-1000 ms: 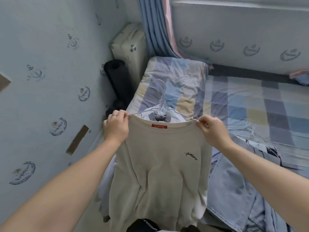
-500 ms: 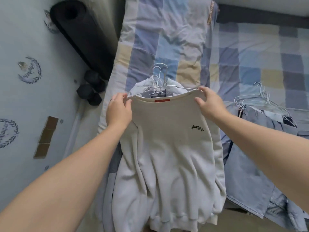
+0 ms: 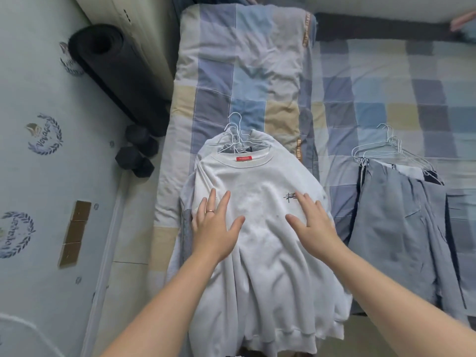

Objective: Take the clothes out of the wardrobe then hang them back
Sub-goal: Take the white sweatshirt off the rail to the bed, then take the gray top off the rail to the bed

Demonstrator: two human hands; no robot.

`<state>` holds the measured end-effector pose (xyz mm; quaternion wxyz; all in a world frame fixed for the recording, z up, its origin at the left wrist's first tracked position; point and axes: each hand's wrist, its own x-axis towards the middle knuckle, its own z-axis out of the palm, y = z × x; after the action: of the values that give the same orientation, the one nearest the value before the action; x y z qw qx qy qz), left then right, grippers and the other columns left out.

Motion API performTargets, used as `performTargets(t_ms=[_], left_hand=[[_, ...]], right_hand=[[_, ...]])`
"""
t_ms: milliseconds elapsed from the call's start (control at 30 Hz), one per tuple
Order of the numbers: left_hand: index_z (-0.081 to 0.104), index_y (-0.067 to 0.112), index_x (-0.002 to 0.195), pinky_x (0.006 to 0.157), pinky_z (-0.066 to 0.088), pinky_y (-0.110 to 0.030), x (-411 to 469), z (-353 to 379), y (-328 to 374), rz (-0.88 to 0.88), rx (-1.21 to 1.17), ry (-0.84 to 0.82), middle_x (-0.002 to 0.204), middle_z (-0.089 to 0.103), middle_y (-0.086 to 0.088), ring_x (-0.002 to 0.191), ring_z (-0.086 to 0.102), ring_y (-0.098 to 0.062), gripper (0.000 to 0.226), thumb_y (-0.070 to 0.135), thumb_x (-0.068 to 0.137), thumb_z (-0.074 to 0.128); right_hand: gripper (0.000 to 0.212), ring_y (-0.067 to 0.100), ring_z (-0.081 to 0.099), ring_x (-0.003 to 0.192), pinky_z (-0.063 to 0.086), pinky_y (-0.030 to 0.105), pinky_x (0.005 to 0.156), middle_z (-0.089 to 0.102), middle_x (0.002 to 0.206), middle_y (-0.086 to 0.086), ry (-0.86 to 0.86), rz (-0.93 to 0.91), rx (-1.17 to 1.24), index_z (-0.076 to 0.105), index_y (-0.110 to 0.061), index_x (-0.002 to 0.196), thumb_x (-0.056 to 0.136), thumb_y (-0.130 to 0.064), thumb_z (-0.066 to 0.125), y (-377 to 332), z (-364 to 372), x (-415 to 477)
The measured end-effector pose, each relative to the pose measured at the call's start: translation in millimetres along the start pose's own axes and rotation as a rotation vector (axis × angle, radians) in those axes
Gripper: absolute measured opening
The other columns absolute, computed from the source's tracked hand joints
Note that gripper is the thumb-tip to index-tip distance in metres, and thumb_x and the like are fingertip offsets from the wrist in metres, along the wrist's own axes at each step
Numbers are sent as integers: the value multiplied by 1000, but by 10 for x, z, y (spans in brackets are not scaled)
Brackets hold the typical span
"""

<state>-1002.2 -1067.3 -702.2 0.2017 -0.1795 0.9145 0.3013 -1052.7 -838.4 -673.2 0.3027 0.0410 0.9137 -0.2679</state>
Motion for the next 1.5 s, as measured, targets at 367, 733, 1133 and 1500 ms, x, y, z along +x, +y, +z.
performTargets(t_ms=[367,733,1133,1500], left_hand=[[7,43,157,122,-2,-51,-800,46,1258,276,117,-52,168,-9,6,153,-12,-21,73,64,96,40],[3,46,157,121,-5,-54,-1682,816,2729,597,308,-120,168,-10,7,153,-14,-21,72,70,95,31],[-3,46,157,122,-8,-54,-3453,2581,4308,980,498,-261,167,-16,7,152,-19,-22,73,75,94,23],[-6,49,155,122,-10,-51,-5246,4286,5491,1485,623,-528,167,-14,8,152,-20,-20,72,72,95,25]], right_hand=[[66,19,-9,151,-6,54,118,3,165,-11,252,123,43,7,-43,155,98,-55,39,228,-748,-1102],[69,16,-18,149,-12,54,117,-7,164,-13,520,281,139,-5,-42,154,98,-59,31,1802,-1419,-2492],[68,19,-14,150,-8,57,117,-8,164,-11,755,541,216,-6,-40,154,99,-58,30,4019,-1641,-4434],[69,23,-11,151,-5,57,118,-10,164,-10,929,1058,407,-9,-40,154,99,-60,28,5471,-1300,-6256]])
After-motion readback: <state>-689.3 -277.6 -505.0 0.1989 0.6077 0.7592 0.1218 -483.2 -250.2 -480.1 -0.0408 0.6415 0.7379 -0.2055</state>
